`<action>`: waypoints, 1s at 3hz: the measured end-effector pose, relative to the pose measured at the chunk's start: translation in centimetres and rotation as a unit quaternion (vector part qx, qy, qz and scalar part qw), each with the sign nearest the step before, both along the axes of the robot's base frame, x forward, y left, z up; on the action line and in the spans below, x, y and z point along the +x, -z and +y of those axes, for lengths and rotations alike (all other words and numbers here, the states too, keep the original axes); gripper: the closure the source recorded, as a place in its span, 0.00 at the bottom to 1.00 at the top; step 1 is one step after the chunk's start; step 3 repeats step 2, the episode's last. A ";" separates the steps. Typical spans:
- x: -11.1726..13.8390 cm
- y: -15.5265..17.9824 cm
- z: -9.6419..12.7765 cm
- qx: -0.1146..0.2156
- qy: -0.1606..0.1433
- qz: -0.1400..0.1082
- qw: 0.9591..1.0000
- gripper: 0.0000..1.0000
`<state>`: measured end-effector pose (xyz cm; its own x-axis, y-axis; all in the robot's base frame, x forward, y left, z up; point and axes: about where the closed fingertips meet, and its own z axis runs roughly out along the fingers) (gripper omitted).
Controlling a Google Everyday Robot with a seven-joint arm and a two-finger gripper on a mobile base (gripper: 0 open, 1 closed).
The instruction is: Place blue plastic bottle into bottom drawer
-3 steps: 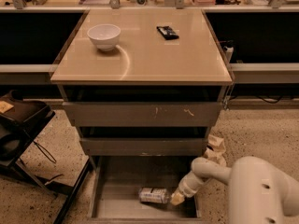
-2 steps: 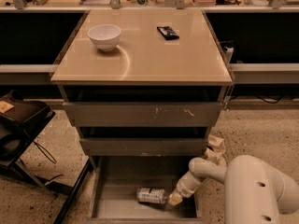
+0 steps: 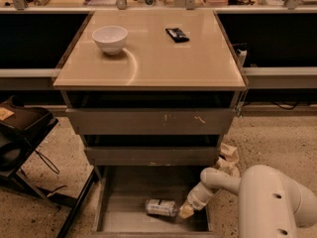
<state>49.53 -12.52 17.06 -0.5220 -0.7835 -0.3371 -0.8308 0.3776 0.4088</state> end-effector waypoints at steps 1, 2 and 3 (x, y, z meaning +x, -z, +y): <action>0.0 0.0 0.0 0.000 0.000 0.000 1.000 0.12; 0.0 0.0 0.0 0.000 0.000 0.000 1.000 0.00; 0.0 0.0 0.0 0.000 0.000 0.000 1.000 0.00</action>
Offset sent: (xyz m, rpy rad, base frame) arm 0.0000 0.0000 0.0000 0.0000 0.0000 0.0000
